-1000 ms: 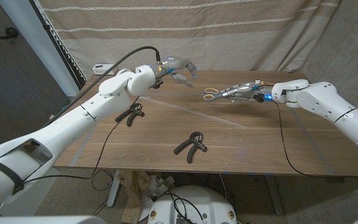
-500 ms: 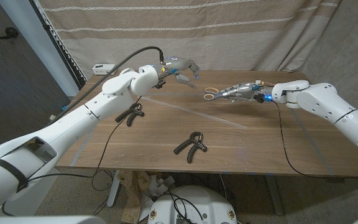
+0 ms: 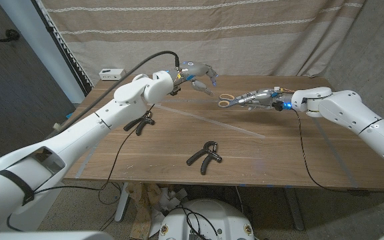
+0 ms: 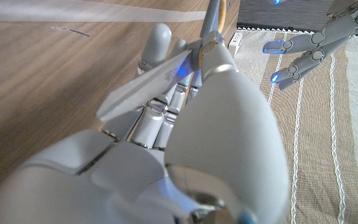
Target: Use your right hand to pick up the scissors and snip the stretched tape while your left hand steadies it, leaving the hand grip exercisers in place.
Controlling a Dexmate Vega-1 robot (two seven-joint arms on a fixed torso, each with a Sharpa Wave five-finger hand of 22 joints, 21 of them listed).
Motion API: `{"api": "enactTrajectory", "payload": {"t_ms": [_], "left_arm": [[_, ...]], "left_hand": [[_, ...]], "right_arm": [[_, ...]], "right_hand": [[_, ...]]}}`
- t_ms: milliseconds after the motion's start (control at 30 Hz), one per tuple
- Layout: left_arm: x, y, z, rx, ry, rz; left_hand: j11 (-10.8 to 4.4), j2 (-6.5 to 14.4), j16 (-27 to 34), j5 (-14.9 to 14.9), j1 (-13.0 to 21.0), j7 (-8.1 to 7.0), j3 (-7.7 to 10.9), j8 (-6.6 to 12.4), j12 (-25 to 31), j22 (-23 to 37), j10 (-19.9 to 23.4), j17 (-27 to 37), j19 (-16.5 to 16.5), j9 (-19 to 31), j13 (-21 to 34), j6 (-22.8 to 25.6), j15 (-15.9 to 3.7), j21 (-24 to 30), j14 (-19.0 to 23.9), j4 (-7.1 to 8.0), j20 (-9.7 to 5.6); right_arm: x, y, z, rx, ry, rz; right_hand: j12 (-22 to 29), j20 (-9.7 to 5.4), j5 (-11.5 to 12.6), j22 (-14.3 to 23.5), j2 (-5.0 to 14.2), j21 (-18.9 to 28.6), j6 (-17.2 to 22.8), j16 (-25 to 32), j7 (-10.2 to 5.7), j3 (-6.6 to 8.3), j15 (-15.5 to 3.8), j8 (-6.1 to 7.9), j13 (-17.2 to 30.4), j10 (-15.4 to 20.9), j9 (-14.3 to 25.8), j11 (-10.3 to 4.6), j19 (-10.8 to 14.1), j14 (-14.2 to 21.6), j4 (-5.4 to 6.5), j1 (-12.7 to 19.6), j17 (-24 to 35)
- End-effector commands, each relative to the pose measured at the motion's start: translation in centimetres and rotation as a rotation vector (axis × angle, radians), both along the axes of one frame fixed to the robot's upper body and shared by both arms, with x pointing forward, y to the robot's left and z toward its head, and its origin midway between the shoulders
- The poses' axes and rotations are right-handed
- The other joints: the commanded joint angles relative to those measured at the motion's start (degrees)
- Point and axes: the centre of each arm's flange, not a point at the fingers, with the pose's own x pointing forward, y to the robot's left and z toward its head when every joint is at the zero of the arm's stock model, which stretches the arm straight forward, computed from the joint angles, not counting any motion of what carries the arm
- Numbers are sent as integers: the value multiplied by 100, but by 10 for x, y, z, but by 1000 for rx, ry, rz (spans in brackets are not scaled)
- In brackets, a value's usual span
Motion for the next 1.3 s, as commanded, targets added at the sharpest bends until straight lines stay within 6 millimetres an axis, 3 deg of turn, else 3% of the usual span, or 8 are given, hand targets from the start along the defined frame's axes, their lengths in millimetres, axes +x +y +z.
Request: {"api": "enactTrajectory", "payload": {"t_ms": [33, 1300], "left_arm": [[2, -11, -3, 14, 1, -14], [11, -34, -11, 78, 27, -6]], "left_hand": [[15, -21, 30, -27, 11, 18, 11, -7, 20, 24, 49, 15, 99, 15, 26, 19, -938, 40, -6, 25, -594], [13, 6, 32, -46, -6, 52, 17, -40, 25, 41, 83, 16, 235, 23, 29, 44, -963, 85, 18, 41, -668]], "right_arm": [[-1, 0, 0, 6, -6, 0], [1, 8, 5, 23, -27, 27]], "right_hand": [[-21, -326, 20, -2, 890, 52, 59, 36, 13, 14, -590, -38, 11, 16, 9, -10, -10, 598, -12, 983, 2], [-92, -324, 22, -14, 887, 137, 84, 42, 15, 23, -588, -71, -22, 58, 9, -16, -36, 589, -13, 991, 0]]}}
